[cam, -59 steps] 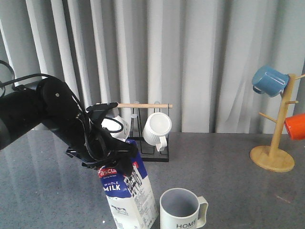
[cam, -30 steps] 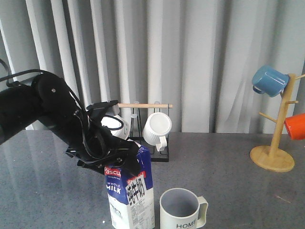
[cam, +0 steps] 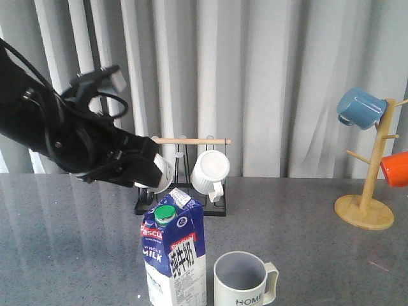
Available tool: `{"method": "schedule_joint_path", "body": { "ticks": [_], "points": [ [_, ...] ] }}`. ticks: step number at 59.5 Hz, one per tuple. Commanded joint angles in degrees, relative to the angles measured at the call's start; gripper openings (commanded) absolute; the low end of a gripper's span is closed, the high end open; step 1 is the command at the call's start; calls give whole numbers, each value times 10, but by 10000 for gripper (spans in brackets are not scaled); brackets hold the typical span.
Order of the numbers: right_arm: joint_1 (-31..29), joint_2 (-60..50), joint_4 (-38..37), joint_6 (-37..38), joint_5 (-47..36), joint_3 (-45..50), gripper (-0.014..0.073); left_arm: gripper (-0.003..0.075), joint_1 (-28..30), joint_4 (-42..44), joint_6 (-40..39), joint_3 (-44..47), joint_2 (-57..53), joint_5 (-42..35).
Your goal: Place milk next to cup
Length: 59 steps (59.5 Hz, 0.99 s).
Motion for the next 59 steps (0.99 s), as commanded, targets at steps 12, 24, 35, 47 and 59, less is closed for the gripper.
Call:
{"method": "schedule_joint_path", "body": {
  "ticks": [12, 24, 35, 47, 59],
  "points": [
    [-2, 3, -139, 121, -133, -17, -4, -8, -3, 7, 8, -13, -150, -2],
    [-2, 3, -144, 127, -130, -17, -4, -8, -3, 19, 12, -13, -242, -2],
    [-2, 3, -144, 127, -130, -17, -4, -7, -3, 57, 11, -13, -317, -2],
    [-2, 3, -144, 127, -130, -17, -4, -7, -3, 63, 12, -13, -370, -3],
    [-2, 3, -144, 127, -130, -17, -4, -7, -3, 62, 12, -13, -396, -3]
  ]
}}
